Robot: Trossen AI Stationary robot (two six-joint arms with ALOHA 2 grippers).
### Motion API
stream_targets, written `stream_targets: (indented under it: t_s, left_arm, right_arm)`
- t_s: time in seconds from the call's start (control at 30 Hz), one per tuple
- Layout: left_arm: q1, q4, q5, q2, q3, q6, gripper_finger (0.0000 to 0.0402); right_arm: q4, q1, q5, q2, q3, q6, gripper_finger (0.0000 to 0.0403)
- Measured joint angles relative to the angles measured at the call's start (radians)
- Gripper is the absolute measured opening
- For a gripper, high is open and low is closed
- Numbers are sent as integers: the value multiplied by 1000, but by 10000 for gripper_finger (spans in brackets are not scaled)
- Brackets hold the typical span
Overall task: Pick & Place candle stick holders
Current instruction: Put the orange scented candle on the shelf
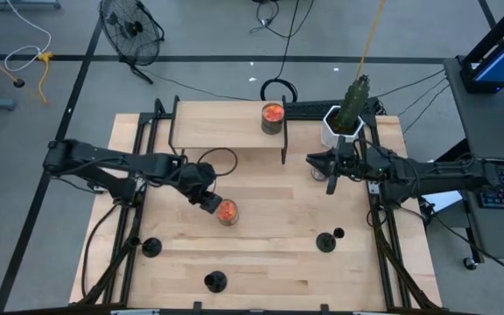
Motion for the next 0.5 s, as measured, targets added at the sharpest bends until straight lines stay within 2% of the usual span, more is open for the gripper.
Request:
stream_targets:
  t_s: [0.23, 0.37, 0.5]
  left_arm:
    - [23, 0, 37, 65, 0, 1, 123]
    - [30, 5, 36, 84, 0, 4, 157]
    - [30, 5, -11, 84, 0, 4, 205]
  right_arm:
    - [4, 0, -1, 0, 0, 0, 127]
    - [4, 0, -2, 0, 0, 0, 151]
    - [4, 0, -1, 0, 0, -1, 164]
